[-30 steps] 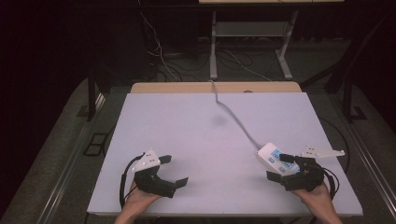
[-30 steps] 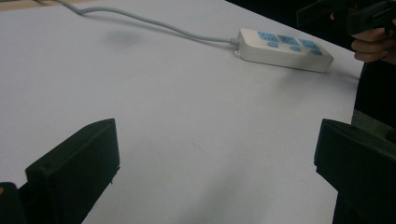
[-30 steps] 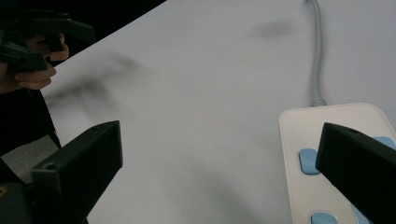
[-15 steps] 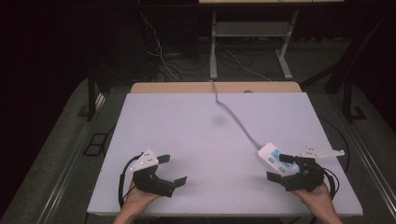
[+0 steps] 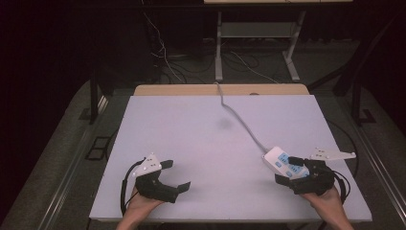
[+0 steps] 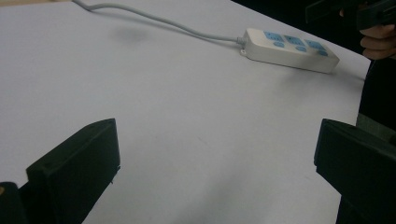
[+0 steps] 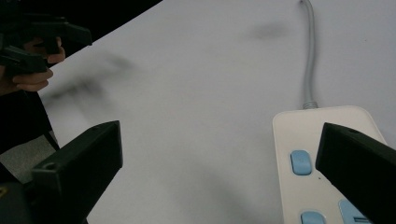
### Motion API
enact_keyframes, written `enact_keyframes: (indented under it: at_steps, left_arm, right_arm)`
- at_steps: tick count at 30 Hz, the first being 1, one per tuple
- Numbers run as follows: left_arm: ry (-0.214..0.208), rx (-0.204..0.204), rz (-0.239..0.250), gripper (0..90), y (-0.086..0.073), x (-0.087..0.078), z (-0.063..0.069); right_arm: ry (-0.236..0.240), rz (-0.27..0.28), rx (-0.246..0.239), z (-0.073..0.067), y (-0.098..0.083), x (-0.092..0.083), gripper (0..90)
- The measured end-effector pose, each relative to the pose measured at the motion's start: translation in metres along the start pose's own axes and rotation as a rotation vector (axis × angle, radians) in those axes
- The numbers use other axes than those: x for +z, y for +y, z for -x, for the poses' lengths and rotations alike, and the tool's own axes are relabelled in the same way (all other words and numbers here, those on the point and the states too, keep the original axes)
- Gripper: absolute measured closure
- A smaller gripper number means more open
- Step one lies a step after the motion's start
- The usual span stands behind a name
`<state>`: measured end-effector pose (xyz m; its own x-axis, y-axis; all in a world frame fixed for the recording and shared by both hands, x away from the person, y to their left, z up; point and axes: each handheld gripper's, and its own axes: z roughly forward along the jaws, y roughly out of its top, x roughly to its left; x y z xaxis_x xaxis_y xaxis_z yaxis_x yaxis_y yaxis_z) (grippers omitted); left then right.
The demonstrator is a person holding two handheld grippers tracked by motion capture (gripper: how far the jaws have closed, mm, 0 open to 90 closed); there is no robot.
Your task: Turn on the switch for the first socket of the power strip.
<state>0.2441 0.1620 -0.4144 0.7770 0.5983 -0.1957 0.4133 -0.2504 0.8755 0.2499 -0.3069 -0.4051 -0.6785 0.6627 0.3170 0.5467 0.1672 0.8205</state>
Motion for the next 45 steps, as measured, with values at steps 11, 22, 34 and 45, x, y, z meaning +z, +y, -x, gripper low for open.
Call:
enact_keyframes:
  at_steps: [11, 22, 34, 45]
  left_arm:
    - [0.008, -0.012, 0.004, 0.0, -0.002, -0.002, -0.003]
    - [0.013, -0.020, 0.010, 0.0, -0.002, -0.003, -0.004]
    - [0.013, -0.022, 0.007, 0.0, -0.002, -0.003, -0.005]
    - [0.008, -0.021, -0.004, 0.0, -0.003, -0.002, -0.006]
  right_arm:
    - [0.001, -0.045, -0.011, 0.000, 0.010, 0.001, 0.2]
    - [-0.001, -0.098, -0.033, 0.003, 0.024, 0.002, 0.3]
    - [-0.007, -0.166, -0.071, 0.006, 0.042, 0.004, 0.3]
    - [-0.012, -0.204, -0.079, 0.014, 0.051, 0.007, 0.3]
